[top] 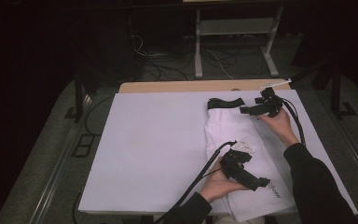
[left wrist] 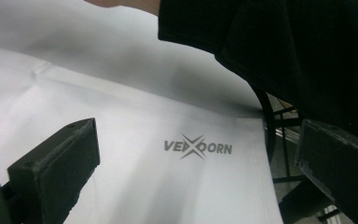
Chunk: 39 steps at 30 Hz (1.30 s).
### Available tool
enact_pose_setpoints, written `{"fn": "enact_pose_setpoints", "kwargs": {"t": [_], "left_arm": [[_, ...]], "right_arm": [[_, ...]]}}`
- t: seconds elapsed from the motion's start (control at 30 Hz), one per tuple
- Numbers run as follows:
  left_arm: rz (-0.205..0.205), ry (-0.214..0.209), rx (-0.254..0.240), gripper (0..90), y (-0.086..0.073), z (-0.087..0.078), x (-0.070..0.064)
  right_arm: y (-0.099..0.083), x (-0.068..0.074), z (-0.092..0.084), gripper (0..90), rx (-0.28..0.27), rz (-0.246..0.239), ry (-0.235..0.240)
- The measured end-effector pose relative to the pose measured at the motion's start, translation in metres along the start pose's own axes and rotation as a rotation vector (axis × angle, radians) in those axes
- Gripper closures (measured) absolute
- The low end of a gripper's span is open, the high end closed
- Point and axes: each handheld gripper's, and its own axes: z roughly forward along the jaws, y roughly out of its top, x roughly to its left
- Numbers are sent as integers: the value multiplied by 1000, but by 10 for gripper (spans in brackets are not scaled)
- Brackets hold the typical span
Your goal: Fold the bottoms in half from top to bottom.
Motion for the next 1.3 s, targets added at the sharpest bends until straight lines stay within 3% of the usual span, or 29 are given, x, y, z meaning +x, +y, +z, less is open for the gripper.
{"fn": "enact_pose_setpoints", "kwargs": {"t": [0.2,0.33,0.8,1.3], "left_arm": [[11,12,-4,0,0,-3,9],[12,41,1,0,0,-7,17],[-13,75,-27,0,1,-21,39],[-26,130,-34,0,10,-50,61]], "right_arm": [[-1,0,-2,0,-4,-5,8],[-3,0,-2,0,-4,-3,11],[-13,-2,-2,0,12,3,11],[-12,0,-2,0,14,0,7]]}}
